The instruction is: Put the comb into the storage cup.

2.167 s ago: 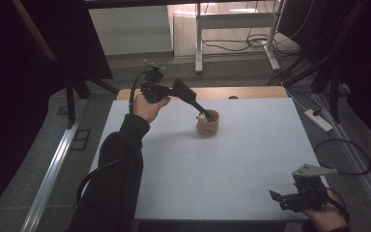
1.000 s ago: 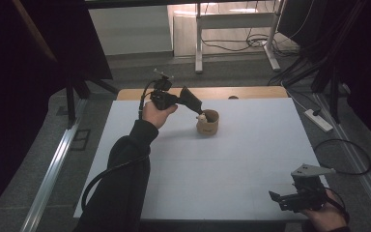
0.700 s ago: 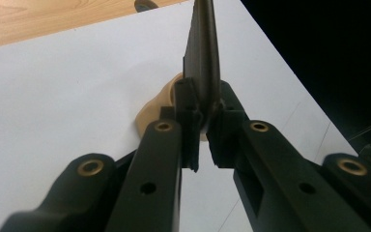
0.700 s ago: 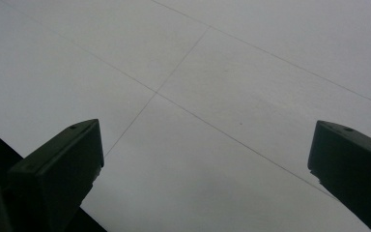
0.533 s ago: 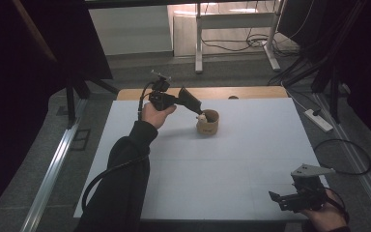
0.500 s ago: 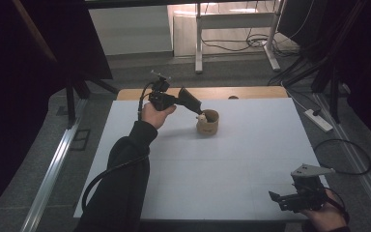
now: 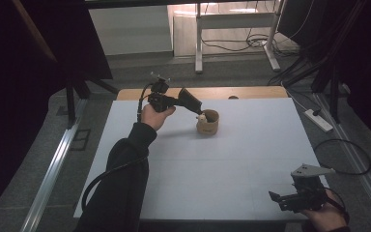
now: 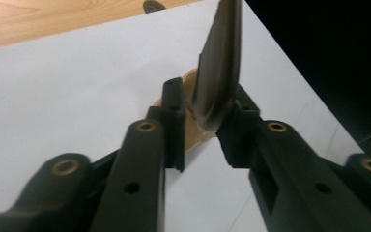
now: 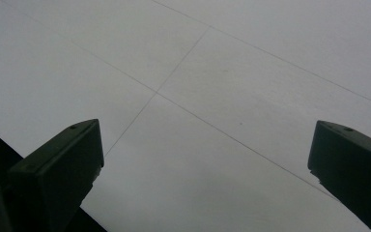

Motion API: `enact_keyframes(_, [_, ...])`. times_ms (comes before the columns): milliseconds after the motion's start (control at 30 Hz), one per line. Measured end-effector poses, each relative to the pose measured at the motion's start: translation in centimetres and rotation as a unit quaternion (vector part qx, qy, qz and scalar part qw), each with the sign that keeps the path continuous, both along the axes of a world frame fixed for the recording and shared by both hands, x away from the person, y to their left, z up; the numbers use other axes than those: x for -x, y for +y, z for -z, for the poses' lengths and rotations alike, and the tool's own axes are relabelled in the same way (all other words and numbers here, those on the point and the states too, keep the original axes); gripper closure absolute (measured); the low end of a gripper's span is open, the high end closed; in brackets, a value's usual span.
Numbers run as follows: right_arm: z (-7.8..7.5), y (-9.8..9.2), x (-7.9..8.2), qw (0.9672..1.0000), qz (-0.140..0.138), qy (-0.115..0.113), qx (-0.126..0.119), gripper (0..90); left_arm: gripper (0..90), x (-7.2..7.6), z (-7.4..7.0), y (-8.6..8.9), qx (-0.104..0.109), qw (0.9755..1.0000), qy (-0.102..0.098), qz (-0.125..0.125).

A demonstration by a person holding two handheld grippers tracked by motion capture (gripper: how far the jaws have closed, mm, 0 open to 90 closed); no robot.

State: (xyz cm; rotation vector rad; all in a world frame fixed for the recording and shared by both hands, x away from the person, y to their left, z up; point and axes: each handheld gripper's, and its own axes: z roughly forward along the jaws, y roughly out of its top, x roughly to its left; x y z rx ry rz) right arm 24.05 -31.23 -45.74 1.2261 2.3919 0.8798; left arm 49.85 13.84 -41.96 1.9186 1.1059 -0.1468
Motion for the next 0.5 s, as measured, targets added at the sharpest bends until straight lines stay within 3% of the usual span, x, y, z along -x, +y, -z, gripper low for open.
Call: enact_keyframes(500, [0.01, 0.03, -0.01, 1.0, 0.0, 0.001, 0.001, 0.0, 40.7, 0.69, -0.24, 0.0, -0.033, 0.9976, -0.059, -0.014])
